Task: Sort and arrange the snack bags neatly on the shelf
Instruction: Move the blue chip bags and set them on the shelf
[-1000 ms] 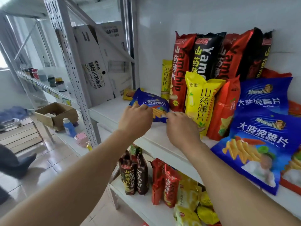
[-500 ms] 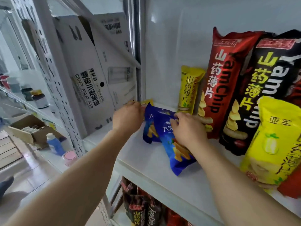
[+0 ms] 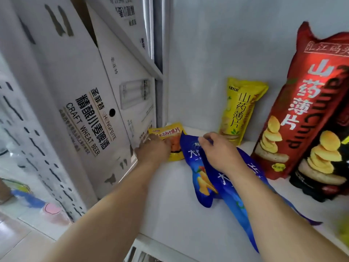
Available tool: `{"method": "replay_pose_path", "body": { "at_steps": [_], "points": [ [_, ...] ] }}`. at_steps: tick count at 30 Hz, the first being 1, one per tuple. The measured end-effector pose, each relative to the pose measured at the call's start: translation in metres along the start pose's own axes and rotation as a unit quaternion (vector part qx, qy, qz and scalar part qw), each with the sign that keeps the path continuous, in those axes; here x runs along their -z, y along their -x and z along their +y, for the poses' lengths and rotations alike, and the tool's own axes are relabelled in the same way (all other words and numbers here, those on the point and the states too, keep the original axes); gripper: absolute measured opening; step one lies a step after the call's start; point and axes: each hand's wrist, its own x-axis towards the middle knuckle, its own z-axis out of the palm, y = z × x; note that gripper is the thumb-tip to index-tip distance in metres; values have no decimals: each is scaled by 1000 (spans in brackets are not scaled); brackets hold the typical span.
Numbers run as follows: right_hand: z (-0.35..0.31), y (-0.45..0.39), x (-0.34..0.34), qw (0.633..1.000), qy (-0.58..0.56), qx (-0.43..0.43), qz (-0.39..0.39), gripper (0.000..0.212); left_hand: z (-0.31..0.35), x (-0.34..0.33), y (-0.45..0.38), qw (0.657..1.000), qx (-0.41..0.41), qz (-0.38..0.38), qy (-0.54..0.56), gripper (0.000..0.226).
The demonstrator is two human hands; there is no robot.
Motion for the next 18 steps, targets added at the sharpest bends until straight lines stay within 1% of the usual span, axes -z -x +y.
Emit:
{"method": "replay_pose_path", "body": {
  "at_steps": [4,7,9,12,13,16,18],
  "points": [
    [-1,1,12,998,-53,-28,3,44,5,-3,-5,999,-11,-10,36,81],
    [1,1,28,998,-39,-41,-2,47,6,-3,-8,996,-31,-8,79,82],
    [3,3,35,998,-20,-54,-15,51,8,-1,-7,988,-65,9,143,77],
    [7,10,40,998,3,-63,-24,57,12,3,0,950,-98,21,295,52],
    [8,13,41,998,7,-66,-24,58,14,6,3,940,-100,27,325,49],
    [10,19,41,997,8,-74,-22,58,16,7,5,908,-90,44,407,56],
    [12,23,44,997,8,-77,-23,57,18,7,11,884,-71,24,461,64]
  ]
}}
